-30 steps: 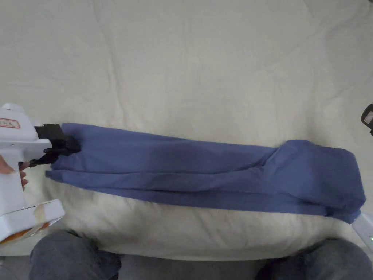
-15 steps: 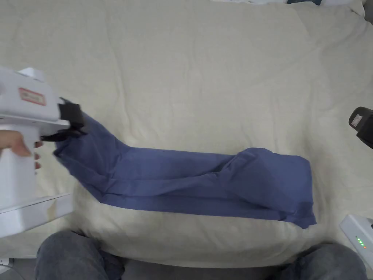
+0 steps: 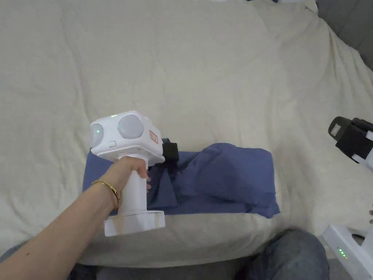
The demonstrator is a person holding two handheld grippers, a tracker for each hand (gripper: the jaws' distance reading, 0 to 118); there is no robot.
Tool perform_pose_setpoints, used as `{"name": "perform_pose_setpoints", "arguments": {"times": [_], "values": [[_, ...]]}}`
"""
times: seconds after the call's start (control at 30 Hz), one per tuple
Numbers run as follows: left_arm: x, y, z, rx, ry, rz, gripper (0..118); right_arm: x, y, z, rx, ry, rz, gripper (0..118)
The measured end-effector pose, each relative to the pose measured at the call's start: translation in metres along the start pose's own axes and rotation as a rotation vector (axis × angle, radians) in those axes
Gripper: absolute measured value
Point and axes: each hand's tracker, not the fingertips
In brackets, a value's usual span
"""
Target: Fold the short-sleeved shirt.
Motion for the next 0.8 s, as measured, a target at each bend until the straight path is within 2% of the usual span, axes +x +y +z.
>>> {"name": "perform_pose_setpoints", "arguments": {"times": [0.03,0.07,0.23,0.27,0.33,0.4,0.43,0.47,0.57,0.8], "values": [[0.002,-0.002,-0.008,-0.035,-0.017,-0.014,98,0.002,-0.001,-0.001,-0.006,-0.009,-0.004,1],[0.005,-0.003,-0.009,-0.047,-0.044,-0.033,105,0.004,-0.002,-0.001,-0.009,-0.016,-0.008,1],[0.012,0.01,0.028,0.065,-0.085,-0.14,100,0.005,-0.004,-0.007,-0.024,-0.013,-0.017,1],[0.012,0.007,0.047,0.148,-0.084,-0.137,91,0.004,-0.004,-0.008,-0.027,-0.005,-0.015,1],[0.004,0.001,0.076,0.275,-0.084,-0.163,49,0.001,-0.005,-0.01,-0.03,0.01,-0.013,1],[-0.004,-0.009,0.093,0.35,0.047,-0.183,16,-0.003,-0.005,-0.011,-0.03,0.029,-0.008,1],[-0.01,-0.013,0.093,0.366,0.132,-0.189,9,-0.005,-0.004,-0.011,-0.032,0.039,-0.004,1],[-0.019,-0.018,0.089,0.371,0.198,-0.187,4,-0.006,-0.004,-0.011,-0.031,0.045,-0.002,1],[-0.041,-0.032,0.066,0.261,0.258,-0.144,2,-0.01,-0.005,-0.009,-0.028,0.071,0.004,1],[-0.028,-0.071,0.026,0.113,0.049,-0.075,2,-0.006,-0.011,-0.005,-0.046,0.104,-0.006,1]]}}
